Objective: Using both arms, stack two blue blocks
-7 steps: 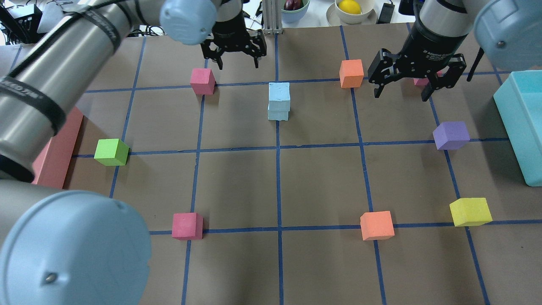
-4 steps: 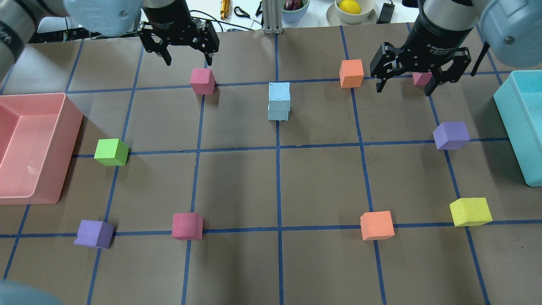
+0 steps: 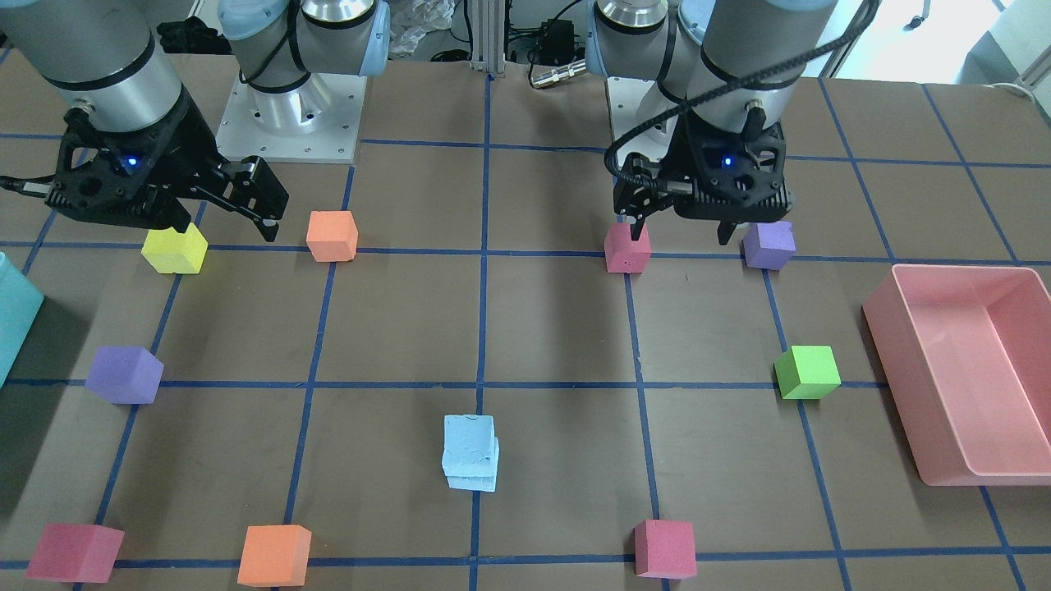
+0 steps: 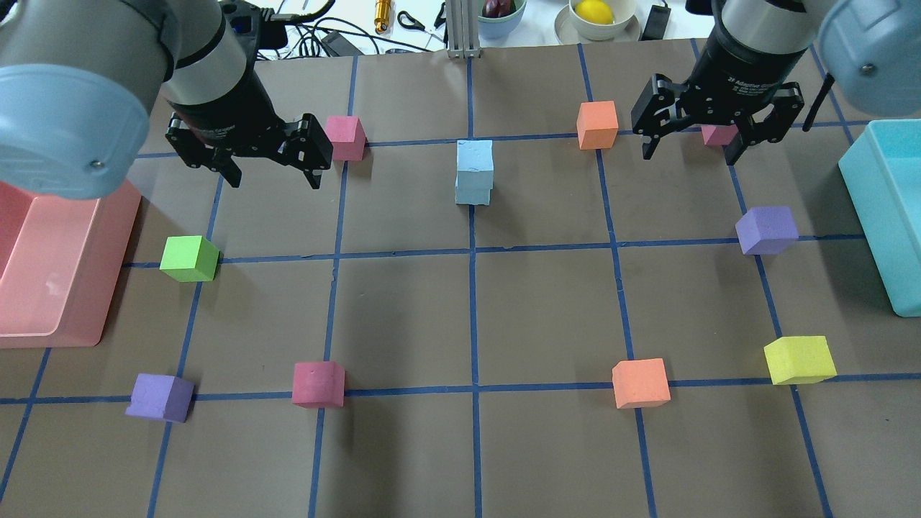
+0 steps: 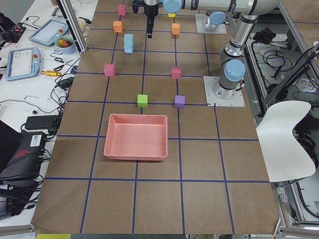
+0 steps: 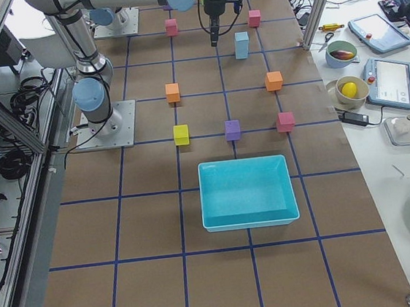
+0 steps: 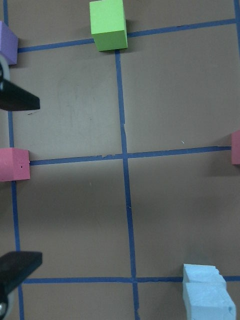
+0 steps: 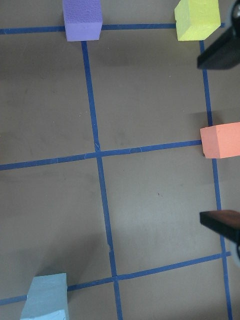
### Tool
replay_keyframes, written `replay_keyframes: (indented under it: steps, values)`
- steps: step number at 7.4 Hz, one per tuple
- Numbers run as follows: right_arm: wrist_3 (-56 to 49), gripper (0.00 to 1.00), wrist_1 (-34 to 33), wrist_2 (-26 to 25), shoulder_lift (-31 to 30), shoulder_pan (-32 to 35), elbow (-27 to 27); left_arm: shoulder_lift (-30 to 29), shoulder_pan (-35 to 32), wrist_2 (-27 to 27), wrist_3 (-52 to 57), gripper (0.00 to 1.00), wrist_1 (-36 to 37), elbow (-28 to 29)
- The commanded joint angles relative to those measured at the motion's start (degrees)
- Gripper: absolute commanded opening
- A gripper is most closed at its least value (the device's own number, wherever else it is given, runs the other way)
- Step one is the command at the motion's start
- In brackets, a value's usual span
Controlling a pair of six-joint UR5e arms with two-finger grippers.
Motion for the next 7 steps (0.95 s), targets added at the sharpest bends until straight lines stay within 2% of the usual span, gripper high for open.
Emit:
replay_keyframes:
  steps: [1, 2, 3, 4, 7]
  values:
    - [-0.03, 1.0, 0.0, 0.62, -0.59, 0.22, 0.05, 0.02, 0.88, -0.54, -0.19, 1.0, 0.25, -0.38]
    - [-0.03, 1.0, 0.0, 0.8, -0.51, 0.22, -0.21, -0.08, 1.58, -0.72, -0.11, 1.0, 0.51, -0.03]
    - [-0.03, 1.0, 0.0, 0.8, -0.6, 0.22, -0.22, 0.1, 4.98, -1.07, 0.85, 1.0, 0.51, 1.63]
    - [-0.03, 1.0, 0.0, 0.71, -0.6, 0.22, 0.05, -0.77, 7.19, -3.16, 0.77, 1.0, 0.42, 3.47]
    - [-0.55, 1.0, 0.0, 0.01, -0.95, 0.22, 0.49, -2.62, 1.34, 1.19, 0.16, 1.0, 0.68, 5.42]
